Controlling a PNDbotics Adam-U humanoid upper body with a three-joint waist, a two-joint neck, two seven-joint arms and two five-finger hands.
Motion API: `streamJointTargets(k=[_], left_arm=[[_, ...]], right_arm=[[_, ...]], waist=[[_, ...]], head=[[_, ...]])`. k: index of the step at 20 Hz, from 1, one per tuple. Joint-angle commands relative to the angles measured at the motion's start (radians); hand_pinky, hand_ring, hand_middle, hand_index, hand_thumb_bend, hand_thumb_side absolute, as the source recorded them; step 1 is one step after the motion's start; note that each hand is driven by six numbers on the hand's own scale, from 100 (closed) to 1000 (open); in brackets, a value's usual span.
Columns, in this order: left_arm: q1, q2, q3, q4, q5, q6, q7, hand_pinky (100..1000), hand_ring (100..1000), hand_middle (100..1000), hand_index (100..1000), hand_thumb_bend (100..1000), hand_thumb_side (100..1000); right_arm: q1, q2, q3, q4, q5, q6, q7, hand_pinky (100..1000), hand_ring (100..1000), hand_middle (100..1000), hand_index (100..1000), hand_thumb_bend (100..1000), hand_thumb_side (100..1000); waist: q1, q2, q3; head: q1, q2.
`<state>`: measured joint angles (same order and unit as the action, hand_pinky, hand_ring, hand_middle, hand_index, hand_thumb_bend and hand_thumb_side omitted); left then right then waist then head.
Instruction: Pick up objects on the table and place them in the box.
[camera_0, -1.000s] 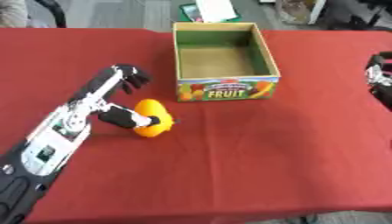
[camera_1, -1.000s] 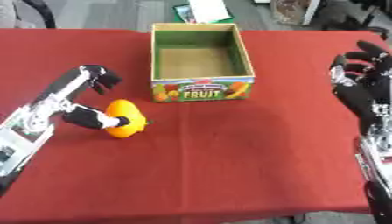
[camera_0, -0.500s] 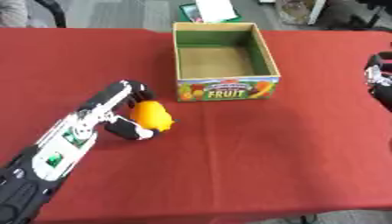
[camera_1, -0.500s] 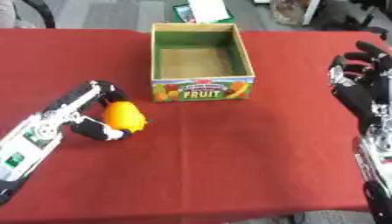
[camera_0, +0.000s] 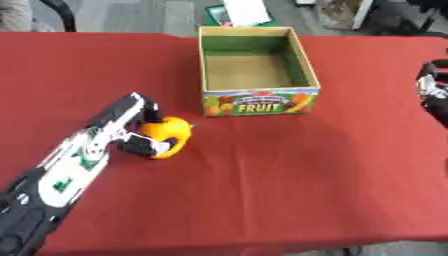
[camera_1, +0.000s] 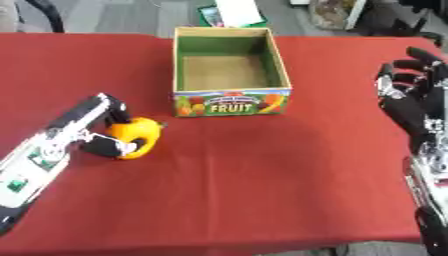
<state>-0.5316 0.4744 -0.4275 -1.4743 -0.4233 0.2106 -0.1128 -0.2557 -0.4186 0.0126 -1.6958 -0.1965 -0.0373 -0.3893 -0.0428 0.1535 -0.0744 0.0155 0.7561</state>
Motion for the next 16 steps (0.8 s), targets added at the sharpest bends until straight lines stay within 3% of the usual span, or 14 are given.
streamJointTargets(k=[1,5,8,12,16], left_arm=[[-0.032,0.023,0.033,-0.070,0.013,0.005,0.028,415,358,270,369,464,100],[-0.100,0.039,0.065,-0.152,0.013,0.041,0.048,428,365,273,372,478,100],[-0.170,0.030,0.069,-0.148,0.006,0.066,0.050,432,369,276,375,482,100],[-0.276,-0.021,0.064,-0.052,-0.012,0.082,0.068,444,380,286,385,485,100],[-0.362,-0.109,0.077,0.131,-0.078,0.049,0.121,470,401,296,394,486,100]], right_arm=[[-0.011,-0.018,-0.008,-0.011,-0.008,-0.003,0.001,631,618,639,809,182,114],[-0.008,-0.018,-0.006,-0.010,-0.009,-0.002,0.002,631,618,639,809,182,114],[-0.008,-0.017,-0.002,-0.009,-0.009,-0.001,0.006,630,618,638,809,184,113],[-0.012,-0.015,0.006,-0.008,-0.011,0.000,0.013,630,618,638,809,181,114],[-0.023,-0.013,0.016,-0.009,-0.012,0.003,0.022,630,618,638,809,186,112]], waist=[[0.000,-0.017,0.000],[0.001,-0.023,-0.003],[0.002,-0.026,-0.013],[0.003,-0.025,-0.037],[0.006,-0.017,-0.072]], head=[[-0.002,0.003],[0.000,0.007],[0.004,0.007],[0.013,0.004],[0.029,-0.004]])
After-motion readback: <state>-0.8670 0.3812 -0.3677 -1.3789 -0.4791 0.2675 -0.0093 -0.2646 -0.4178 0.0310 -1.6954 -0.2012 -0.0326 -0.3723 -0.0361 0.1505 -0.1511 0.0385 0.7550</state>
